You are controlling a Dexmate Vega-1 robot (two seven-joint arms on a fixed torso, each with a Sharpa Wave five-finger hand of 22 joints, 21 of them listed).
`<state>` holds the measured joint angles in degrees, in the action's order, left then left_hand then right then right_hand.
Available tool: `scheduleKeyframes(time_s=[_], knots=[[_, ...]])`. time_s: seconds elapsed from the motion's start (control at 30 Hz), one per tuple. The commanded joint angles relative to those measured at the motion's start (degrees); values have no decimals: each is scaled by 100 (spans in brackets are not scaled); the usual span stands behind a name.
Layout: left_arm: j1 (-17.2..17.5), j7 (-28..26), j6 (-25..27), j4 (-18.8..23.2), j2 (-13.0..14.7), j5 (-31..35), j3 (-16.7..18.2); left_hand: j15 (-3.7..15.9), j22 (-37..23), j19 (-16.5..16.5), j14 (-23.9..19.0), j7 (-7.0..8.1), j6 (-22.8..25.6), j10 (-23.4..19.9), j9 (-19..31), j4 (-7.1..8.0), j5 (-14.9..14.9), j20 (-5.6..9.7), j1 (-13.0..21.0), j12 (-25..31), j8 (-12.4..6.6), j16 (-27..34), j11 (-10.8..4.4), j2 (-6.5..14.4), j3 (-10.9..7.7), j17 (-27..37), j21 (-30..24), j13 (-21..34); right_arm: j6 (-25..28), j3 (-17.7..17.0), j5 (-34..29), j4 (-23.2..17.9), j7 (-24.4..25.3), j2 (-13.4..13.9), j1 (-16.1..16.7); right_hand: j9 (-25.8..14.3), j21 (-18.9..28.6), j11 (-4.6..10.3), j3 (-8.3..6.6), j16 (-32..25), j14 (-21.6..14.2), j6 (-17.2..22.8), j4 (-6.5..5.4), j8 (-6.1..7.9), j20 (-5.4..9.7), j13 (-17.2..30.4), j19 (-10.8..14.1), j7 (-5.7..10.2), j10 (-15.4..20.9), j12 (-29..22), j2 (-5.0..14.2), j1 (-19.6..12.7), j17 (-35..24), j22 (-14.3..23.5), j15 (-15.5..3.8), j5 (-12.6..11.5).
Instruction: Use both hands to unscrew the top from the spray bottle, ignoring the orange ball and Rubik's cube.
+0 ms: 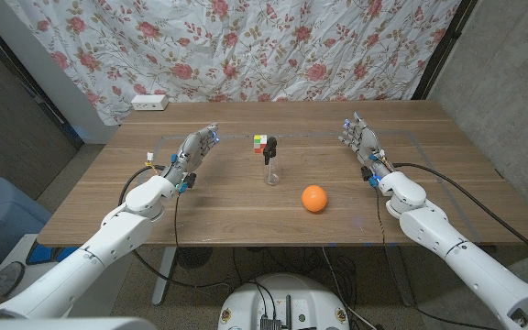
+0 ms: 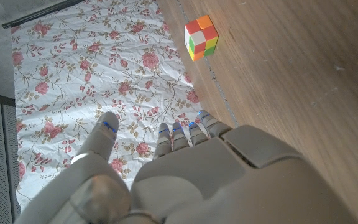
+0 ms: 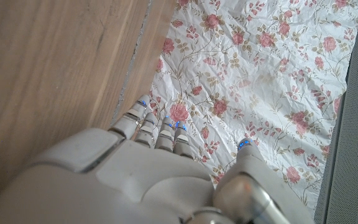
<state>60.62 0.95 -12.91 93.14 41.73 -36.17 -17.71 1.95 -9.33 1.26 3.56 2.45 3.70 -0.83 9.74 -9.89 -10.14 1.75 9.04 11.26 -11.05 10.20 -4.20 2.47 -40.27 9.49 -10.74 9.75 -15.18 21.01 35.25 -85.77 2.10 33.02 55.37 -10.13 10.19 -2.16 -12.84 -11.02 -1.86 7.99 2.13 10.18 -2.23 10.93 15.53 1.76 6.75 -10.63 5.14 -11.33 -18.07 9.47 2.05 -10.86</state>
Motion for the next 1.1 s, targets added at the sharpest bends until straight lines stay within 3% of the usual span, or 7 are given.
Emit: scheduleKeyframes(time_s=[0.03,0.47,0.7,1.1], knots=[[166,155,-48,203,276,180,2,268,-20,74,-88,20,120,-137,16,-76,26,348,144,56,-76,22,-29,-28,-5,7,2,24,-55,-61,1,-179,26,107,197,-14,23,-26,-37,-30,-11,26,10,36,12,6,14,-4,31,-31,60,2,9,11,46,-57],[167,631,-96,250,595,250,-52,309,-13,145,-168,105,222,-238,19,-118,18,334,361,46,-96,20,-123,-167,-3,9,2,29,-60,-121,24,-242,38,178,305,-12,26,-33,-52,-29,-10,22,28,39,17,2,3,4,27,-33,64,3,43,10,44,-60],[111,840,-150,208,628,219,-94,255,-10,129,-173,58,145,-216,21,-122,1,276,483,20,-59,10,-133,-227,-19,10,21,32,-99,-127,26,-193,14,165,292,-11,29,-35,-61,-28,-7,27,38,42,16,0,0,7,25,-34,68,4,61,9,56,-60],[-156,1205,-117,29,698,355,-296,282,-9,151,-220,139,194,-210,26,-124,-20,287,728,-8,-76,13,-238,-310,-83,13,25,36,-192,-89,27,-27,-78,83,206,-10,34,-53,-59,-39,-19,0,35,35,12,-3,2,4,31,-39,65,37,81,9,73,-58]])
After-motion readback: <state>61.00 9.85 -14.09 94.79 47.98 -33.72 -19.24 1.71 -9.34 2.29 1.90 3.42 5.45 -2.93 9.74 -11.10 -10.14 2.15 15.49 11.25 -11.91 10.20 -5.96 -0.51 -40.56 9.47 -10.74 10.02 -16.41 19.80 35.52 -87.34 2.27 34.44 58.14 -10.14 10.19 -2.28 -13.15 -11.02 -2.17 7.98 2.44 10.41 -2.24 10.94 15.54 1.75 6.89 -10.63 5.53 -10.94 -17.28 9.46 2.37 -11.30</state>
